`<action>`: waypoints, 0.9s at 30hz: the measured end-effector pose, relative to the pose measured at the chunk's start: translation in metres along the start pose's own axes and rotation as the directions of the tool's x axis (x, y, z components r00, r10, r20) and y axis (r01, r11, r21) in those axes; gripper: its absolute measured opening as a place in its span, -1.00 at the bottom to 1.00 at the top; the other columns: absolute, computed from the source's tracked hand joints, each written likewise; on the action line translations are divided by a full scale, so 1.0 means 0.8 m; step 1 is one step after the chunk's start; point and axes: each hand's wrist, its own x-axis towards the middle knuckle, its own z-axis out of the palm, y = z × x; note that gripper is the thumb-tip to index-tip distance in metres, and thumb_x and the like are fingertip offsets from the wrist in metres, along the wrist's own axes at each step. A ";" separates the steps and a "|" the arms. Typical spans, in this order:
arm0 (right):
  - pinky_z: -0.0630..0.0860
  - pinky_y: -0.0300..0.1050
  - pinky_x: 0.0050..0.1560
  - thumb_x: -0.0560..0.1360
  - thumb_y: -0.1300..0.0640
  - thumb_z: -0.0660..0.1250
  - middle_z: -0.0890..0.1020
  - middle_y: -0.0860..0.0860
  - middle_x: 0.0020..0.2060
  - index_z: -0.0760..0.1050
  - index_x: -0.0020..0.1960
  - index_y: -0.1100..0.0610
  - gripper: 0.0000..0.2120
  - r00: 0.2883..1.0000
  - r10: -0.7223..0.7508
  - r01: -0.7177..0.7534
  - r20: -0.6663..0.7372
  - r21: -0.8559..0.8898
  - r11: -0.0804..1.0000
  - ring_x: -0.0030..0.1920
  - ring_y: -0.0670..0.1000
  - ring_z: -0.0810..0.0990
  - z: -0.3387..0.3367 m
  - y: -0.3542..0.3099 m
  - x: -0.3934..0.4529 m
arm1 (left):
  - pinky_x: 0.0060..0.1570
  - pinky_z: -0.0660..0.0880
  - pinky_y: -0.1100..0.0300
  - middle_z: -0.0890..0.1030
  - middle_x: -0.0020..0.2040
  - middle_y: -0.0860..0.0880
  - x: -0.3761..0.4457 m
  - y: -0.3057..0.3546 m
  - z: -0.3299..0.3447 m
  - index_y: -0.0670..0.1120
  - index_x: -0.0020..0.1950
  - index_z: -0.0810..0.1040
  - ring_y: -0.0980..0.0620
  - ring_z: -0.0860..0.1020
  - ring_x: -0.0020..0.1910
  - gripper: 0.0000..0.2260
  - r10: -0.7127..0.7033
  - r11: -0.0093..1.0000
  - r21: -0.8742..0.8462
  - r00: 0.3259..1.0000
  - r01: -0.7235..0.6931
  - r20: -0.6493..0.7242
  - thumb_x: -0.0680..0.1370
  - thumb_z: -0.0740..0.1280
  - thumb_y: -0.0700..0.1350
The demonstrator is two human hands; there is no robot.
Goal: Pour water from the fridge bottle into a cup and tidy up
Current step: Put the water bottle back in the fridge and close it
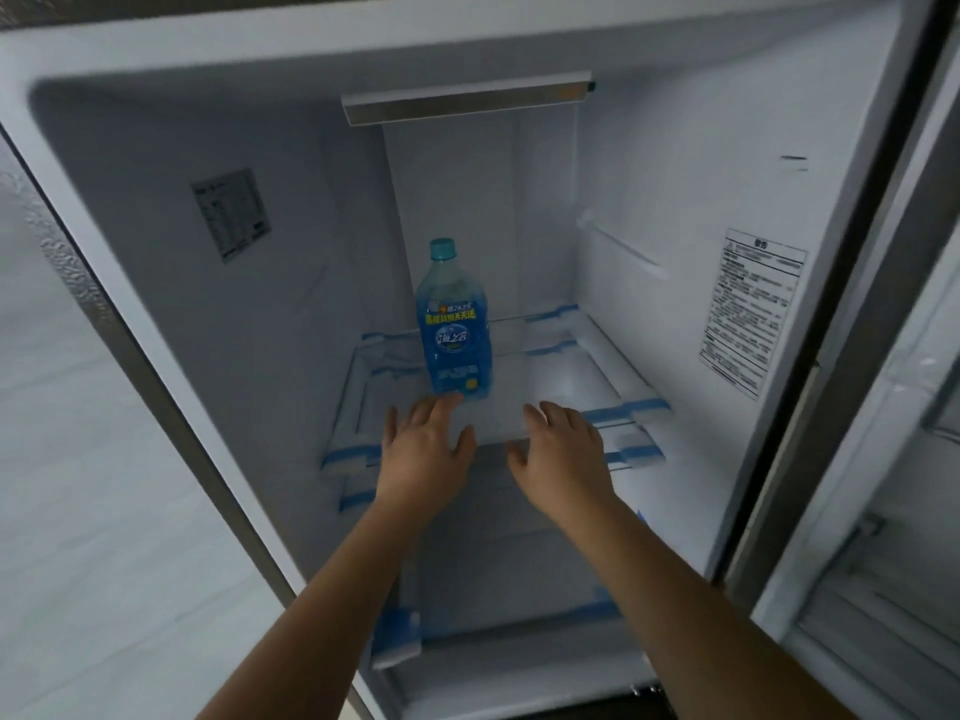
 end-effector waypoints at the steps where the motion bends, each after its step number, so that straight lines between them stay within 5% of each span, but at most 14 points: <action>1: 0.21 0.05 0.41 0.59 -0.08 0.16 0.37 0.08 0.42 0.24 0.49 0.11 -0.47 1.000 -0.010 0.010 0.001 -0.006 1.000 0.42 0.13 0.29 -0.002 0.001 -0.007 | 0.56 -0.11 -0.09 0.42 0.46 -0.01 -0.010 0.003 -0.001 0.00 0.50 0.33 0.00 0.31 0.49 -0.58 0.003 0.999 0.042 1.000 -0.004 0.026 0.64 0.19 0.05; 15: 0.20 0.09 0.47 0.59 -0.09 0.16 0.35 0.10 0.47 0.25 0.51 0.11 -0.46 0.998 0.043 -0.046 -0.037 -0.097 0.994 0.47 0.15 0.26 -0.025 -0.012 -0.111 | 0.55 -0.22 -0.05 0.21 0.59 0.03 -0.107 0.029 -0.037 0.01 0.58 0.17 0.05 0.04 0.59 -0.52 0.164 0.963 0.186 0.972 -0.194 0.166 0.68 0.03 0.12; 21: 0.26 0.06 0.40 0.58 -0.07 0.21 0.41 0.13 0.42 0.31 0.48 0.14 -0.47 0.990 0.123 -0.133 -0.067 -0.172 0.976 0.42 0.16 0.35 -0.030 -0.036 -0.179 | 0.55 -0.26 -0.06 0.09 0.62 0.04 -0.155 0.006 -0.042 0.03 0.60 0.10 0.07 -0.09 0.60 -0.27 0.277 0.934 0.160 0.931 -0.319 0.239 0.51 -0.34 0.27; 27: 0.24 0.10 0.43 0.57 -0.10 0.24 0.41 0.10 0.43 0.32 0.47 0.08 -0.48 0.963 0.246 -0.264 -0.106 -0.220 0.939 0.44 0.16 0.34 -0.038 -0.050 -0.277 | 0.55 -0.24 -0.01 0.06 0.63 0.03 -0.201 0.015 -0.032 0.05 0.61 0.06 0.06 -0.10 0.60 -0.36 0.378 0.918 0.010 0.879 -0.397 0.290 0.59 -0.22 0.28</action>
